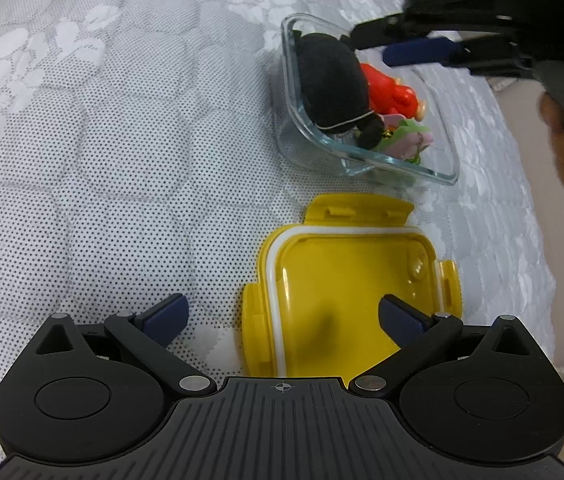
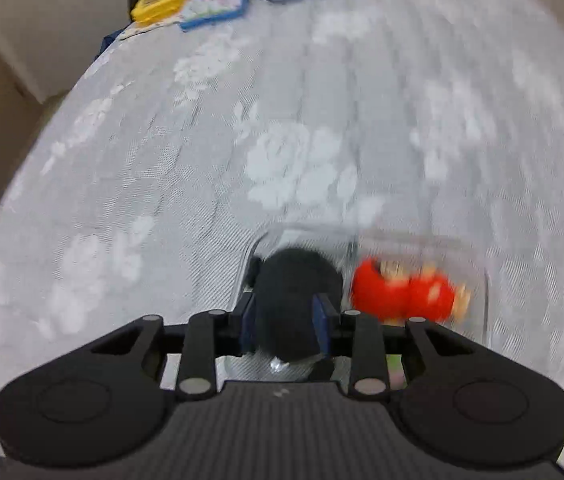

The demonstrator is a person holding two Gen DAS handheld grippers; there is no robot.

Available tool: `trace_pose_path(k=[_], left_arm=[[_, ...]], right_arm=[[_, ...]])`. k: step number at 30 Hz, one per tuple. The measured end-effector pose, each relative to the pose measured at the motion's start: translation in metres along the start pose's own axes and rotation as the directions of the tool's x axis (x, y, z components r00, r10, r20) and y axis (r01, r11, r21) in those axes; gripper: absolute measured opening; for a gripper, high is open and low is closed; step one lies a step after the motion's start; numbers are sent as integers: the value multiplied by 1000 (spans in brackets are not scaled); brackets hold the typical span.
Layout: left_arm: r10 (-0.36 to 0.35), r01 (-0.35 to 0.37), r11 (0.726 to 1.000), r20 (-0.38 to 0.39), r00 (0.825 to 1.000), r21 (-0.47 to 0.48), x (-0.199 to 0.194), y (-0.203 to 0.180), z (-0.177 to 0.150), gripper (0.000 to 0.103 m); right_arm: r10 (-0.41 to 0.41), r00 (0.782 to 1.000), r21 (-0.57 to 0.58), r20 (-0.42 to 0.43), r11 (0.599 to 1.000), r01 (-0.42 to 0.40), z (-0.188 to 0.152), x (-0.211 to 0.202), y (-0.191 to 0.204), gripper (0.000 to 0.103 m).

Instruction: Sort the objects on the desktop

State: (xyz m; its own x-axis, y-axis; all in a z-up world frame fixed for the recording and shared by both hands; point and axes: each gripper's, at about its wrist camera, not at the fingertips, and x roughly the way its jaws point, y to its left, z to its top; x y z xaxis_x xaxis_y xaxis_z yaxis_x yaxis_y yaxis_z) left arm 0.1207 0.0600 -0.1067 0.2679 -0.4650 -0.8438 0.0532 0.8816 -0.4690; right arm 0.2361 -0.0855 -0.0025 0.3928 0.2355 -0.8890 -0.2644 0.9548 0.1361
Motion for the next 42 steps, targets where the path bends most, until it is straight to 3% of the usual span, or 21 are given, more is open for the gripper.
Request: trace_pose_path(k=[7, 11, 15, 17, 19, 20, 23, 26, 27, 29, 31, 33, 35, 39, 42], left_arm=[[-5, 7, 997, 25, 1000, -73, -4, 12, 5, 103], [-2, 8, 996, 61, 998, -89, -7, 13, 7, 103], [-3, 14, 995, 100, 995, -103, -13, 16, 10, 103], [-15, 29, 993, 120, 993, -118, -15, 16, 11, 103], [-23, 40, 992, 139, 990, -116, -14, 11, 11, 103], [-17, 33, 994, 141, 990, -108, -14, 7, 10, 103], [22, -13, 998, 134, 991, -69, -12, -12, 8, 103], [62, -59, 998, 128, 990, -29, -11, -30, 5, 103], [78, -77, 997, 130, 988, -10, -12, -37, 5, 103], [127, -132, 991, 149, 981, 25, -13, -52, 9, 103], [211, -221, 975, 178, 961, 38, -15, -66, 14, 103], [262, -275, 960, 196, 945, 45, -19, -78, 17, 103], [273, -290, 956, 203, 940, 55, -23, -91, 18, 103], [312, -335, 937, 196, 930, 98, -24, -109, 19, 103], [337, -364, 924, 195, 921, 118, -22, -117, 20, 103]], right_arm=[[-3, 998, 0, 63, 1000, 3, -3, 29, 4, 35], [35, 997, 61, 73, 997, -40, -3, 33, -6, 33], [122, 987, 127, 102, 983, -134, -12, 11, -26, 34], [136, 974, 135, 184, 978, -162, -24, -18, -43, 35], [66, 956, 150, 286, 982, -113, -47, -50, -60, 50], [22, 944, 182, 329, 980, -86, -62, -63, -69, 53], [-62, 915, 323, 398, 943, -76, -112, -84, -100, 56], [-93, 899, 465, 429, 875, -132, -164, -77, -132, 56], [-114, 901, 505, 419, 854, -127, -178, -69, -140, 57], [-63, 938, 552, 341, 821, -145, -180, -50, -152, 57], [30, 934, 569, 355, 786, -242, -175, -42, -160, 59], [-3, 938, 557, 346, 805, -203, -170, -37, -160, 66], [-37, 944, 541, 326, 827, -155, -165, -32, -159, 66], [-17, 928, 533, 372, 822, -199, -165, -38, -160, 66], [-40, 922, 517, 384, 837, -179, -166, -43, -158, 66]])
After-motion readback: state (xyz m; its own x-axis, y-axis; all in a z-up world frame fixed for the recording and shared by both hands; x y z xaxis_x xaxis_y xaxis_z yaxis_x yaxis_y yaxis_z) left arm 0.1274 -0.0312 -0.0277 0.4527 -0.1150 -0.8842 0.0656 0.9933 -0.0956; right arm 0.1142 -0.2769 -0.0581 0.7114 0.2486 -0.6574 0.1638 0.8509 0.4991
